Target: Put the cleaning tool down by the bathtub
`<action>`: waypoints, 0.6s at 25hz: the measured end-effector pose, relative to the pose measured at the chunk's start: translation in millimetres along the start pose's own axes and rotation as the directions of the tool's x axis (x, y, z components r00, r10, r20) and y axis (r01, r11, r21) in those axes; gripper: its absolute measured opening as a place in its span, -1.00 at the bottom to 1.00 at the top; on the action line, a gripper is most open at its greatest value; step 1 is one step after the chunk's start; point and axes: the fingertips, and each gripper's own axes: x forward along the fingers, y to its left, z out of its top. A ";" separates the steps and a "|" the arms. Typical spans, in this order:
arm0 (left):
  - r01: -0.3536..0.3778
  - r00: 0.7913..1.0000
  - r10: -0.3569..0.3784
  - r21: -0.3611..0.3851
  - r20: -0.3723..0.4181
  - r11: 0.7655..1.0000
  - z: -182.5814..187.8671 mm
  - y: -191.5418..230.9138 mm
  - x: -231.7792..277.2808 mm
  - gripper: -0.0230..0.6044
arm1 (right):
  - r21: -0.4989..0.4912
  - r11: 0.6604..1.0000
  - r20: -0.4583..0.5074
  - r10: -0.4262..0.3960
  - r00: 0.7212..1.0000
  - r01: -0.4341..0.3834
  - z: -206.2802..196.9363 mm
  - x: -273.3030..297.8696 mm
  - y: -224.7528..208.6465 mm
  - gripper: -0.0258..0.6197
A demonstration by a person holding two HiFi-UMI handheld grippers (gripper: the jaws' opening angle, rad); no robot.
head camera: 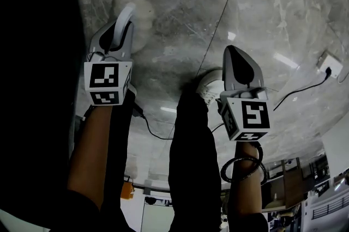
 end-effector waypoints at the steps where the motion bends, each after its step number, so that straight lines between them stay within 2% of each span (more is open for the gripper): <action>1: -0.002 1.000 0.002 0.002 0.001 1.000 -0.8 0.0 2.7 -0.67 | 0.000 1.000 0.000 0.000 1.000 0.000 -1.9 2.2 -2.5 -0.88; 6: 0.011 1.000 -0.011 0.030 -0.007 0.999 -9.1 -4.0 16.7 -0.67 | 0.013 1.000 0.004 -0.011 1.000 0.011 -8.1 10.4 -9.5 -0.88; 15: 0.017 1.000 -0.018 0.036 0.007 0.999 -7.2 -6.3 31.8 -0.67 | -0.002 1.000 -0.014 -0.003 1.000 0.003 -15.0 16.7 -11.6 -0.88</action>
